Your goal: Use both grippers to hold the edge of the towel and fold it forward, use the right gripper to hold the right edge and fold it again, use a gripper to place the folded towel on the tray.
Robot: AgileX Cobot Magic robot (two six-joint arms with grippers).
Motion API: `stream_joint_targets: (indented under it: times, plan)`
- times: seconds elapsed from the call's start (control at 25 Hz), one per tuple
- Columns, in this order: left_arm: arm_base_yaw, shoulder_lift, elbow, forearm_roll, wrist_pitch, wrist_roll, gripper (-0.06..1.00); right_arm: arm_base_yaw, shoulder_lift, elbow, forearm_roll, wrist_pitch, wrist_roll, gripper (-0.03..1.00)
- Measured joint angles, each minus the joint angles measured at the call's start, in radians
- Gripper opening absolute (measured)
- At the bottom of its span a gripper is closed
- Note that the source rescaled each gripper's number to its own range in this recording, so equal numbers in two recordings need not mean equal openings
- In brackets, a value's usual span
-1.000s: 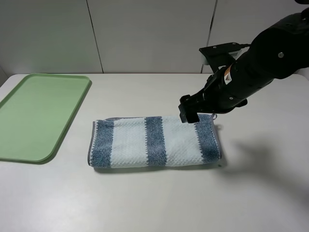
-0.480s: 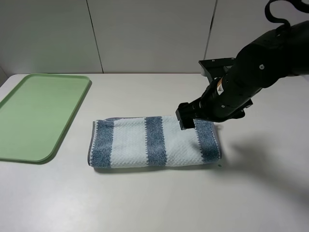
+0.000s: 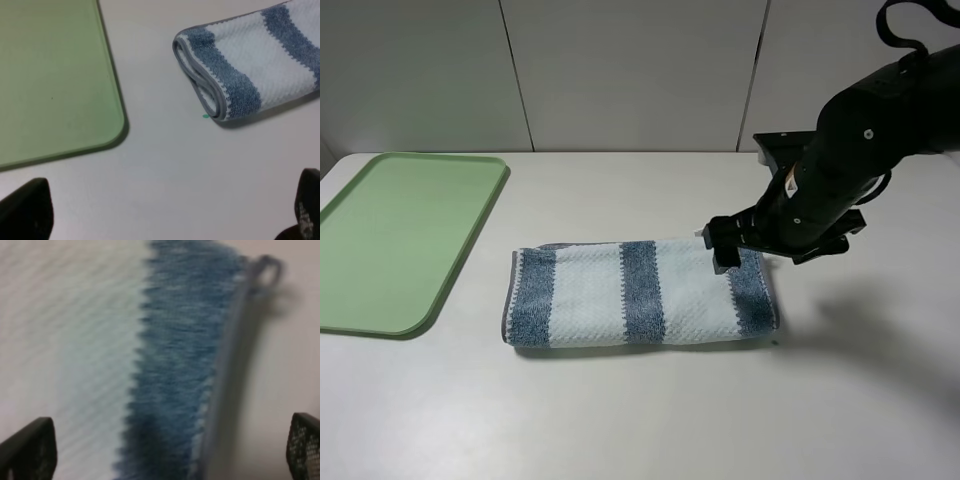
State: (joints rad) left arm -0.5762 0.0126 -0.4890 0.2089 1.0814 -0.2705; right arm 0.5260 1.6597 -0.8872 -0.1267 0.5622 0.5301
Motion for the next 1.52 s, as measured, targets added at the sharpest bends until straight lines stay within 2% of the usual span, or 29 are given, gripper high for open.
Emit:
stream_joint_targets:
  times: [0.36, 0.64, 0.96, 1.52]
  plan:
    - [0.000, 0.000, 0.000, 0.000, 0.000, 0.000, 0.96, -0.079, 0.016, -0.039, 0.012, 0.010, -0.011, 1.00]
    - [0.000, 0.000, 0.000, 0.000, 0.000, 0.000, 0.96, -0.080, 0.129, -0.149, 0.041, 0.067, -0.058, 1.00]
    - [0.000, 0.000, 0.000, 0.000, 0.000, 0.000, 0.96, -0.080, 0.224, -0.157, 0.127, 0.064, -0.127, 1.00]
    - [0.000, 0.000, 0.000, 0.000, 0.000, 0.000, 0.96, -0.091, 0.317, -0.158, 0.101, 0.035, -0.140, 1.00]
